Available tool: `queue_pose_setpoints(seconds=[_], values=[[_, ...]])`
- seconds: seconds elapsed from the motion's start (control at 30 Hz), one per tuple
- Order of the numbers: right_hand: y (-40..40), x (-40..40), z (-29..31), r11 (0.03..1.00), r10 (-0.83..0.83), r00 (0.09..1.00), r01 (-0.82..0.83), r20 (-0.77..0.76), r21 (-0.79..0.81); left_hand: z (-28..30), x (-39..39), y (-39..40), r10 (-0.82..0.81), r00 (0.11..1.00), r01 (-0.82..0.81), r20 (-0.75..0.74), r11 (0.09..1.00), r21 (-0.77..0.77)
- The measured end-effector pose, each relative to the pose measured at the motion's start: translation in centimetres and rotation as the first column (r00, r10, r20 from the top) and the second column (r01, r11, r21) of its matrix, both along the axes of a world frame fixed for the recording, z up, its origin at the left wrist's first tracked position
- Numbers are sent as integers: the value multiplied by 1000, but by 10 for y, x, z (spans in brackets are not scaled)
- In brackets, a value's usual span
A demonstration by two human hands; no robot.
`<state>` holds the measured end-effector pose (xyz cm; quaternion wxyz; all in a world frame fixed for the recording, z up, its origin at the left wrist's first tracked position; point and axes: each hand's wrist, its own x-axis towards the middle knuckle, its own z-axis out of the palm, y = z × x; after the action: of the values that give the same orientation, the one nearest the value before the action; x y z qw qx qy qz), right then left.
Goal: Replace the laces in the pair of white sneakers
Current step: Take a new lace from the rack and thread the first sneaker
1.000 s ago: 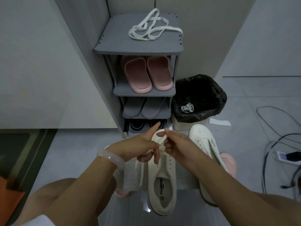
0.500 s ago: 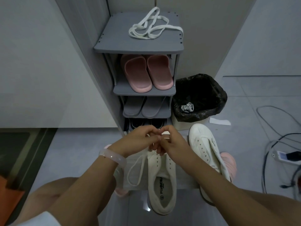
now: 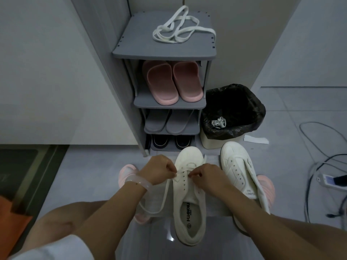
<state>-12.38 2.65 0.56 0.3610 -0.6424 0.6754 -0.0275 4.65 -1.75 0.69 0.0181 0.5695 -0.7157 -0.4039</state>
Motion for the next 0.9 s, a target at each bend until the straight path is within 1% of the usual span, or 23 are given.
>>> queue_pose_setpoints(seconds=[0.13,0.2,0.27,0.4,0.5,0.67,0.73,0.83,0.9], values=[[2,2,-4,1000,-10,1000,9,22,8,-8,-1,3,-124,981,117,148,992,53],[2,2,-7,1000,-19,999,18,46,21,-11,1,3,-137,972,126,189,989,72],[3,2,-9,999,-25,997,23,71,27,-12,1,1,-112,981,100,161,992,81],[3,3,-13,998,-36,995,32,97,50,-8,-1,-1,-69,997,65,23,988,138],[2,4,-17,997,-43,994,37,97,67,-5,-2,0,-20,999,26,-40,989,143],[1,5,-22,996,-62,993,54,105,74,-6,-4,1,-12,1000,11,10,989,148],[1,4,-23,995,-76,991,67,114,79,-6,-4,1,-37,999,35,11,993,111],[1,4,-24,993,-88,988,77,129,88,-6,-5,2,-38,999,40,-24,997,61],[1,4,-25,993,-93,987,82,132,86,-8,-7,2,-27,997,32,-68,997,72]])
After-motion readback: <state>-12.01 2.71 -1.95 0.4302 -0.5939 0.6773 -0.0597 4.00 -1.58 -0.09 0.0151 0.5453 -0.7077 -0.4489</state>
